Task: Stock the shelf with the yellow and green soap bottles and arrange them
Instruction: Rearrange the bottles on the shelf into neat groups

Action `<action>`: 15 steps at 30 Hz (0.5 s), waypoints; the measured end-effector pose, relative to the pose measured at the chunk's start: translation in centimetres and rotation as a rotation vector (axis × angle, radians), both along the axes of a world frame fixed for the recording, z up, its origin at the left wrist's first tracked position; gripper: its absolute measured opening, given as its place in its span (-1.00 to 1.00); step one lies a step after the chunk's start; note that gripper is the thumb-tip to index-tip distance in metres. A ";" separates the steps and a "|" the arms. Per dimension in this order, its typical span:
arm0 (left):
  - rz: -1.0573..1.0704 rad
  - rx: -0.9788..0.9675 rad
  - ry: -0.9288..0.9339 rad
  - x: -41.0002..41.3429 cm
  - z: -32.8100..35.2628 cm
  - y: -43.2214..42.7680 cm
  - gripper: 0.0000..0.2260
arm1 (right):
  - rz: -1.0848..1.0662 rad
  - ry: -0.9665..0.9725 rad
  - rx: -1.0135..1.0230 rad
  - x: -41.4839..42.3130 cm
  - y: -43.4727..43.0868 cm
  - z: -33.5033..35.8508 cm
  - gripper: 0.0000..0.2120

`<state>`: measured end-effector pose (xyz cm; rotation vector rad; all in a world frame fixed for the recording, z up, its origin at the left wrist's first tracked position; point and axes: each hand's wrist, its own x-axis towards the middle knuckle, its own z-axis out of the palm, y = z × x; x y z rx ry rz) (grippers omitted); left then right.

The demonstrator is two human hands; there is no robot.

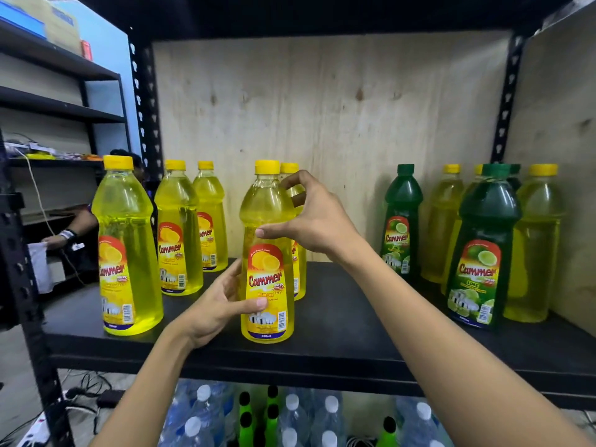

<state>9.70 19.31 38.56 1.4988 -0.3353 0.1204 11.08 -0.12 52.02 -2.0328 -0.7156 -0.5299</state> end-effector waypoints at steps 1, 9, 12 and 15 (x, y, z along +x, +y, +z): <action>-0.023 0.004 0.010 -0.1 0.0 0.0 -0.24 | 0.002 -0.007 0.004 0.0 0.0 -0.1 -0.23; 0.142 0.103 0.015 -2.6 0.5 -1.1 -0.15 | 0.013 -0.041 0.034 -0.5 0.0 -0.7 -0.24; 0.497 0.246 -0.143 -5.3 0.3 -2.7 -0.08 | 0.073 0.023 0.001 -0.6 -1.4 -0.8 -0.25; 0.894 0.436 -0.435 -7.5 -0.4 -6.1 -0.14 | 0.110 0.173 0.079 0.4 -4.8 -1.7 -0.33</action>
